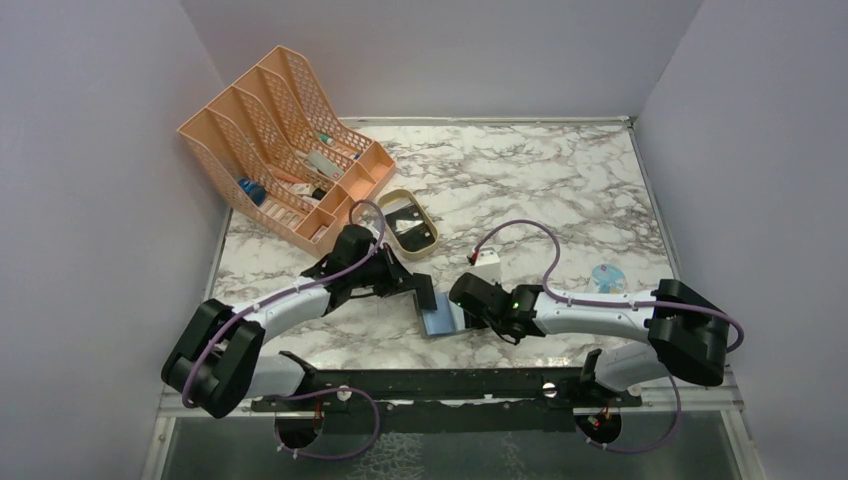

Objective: Put the credit cards into the card holder
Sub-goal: Insert the credit card into the card holder.

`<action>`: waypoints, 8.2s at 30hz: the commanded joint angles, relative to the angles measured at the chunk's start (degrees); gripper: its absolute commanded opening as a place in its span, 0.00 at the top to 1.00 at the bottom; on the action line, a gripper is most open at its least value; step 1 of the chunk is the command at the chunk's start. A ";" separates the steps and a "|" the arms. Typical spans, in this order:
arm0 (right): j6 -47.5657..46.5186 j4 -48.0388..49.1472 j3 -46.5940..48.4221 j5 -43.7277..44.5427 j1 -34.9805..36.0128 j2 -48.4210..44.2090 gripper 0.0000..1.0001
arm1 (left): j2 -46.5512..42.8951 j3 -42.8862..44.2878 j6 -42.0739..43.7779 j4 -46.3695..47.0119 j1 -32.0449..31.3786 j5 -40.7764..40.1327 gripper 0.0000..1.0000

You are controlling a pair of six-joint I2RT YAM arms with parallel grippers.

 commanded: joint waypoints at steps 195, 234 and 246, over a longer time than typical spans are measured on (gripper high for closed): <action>6.39 5.11 -9.13 -6.70 -1.37 -2.90 0.75 | 17.81 -3.19 10.61 12.88 -13.02 -10.10 1.00; 9.23 9.10 -10.30 -10.96 -1.38 -3.12 0.76 | 15.14 -6.79 3.97 20.39 -16.54 -13.80 1.00; 7.10 5.41 -9.36 -6.75 -1.38 -7.46 0.75 | 6.50 -3.75 4.73 9.80 -16.54 -17.35 0.54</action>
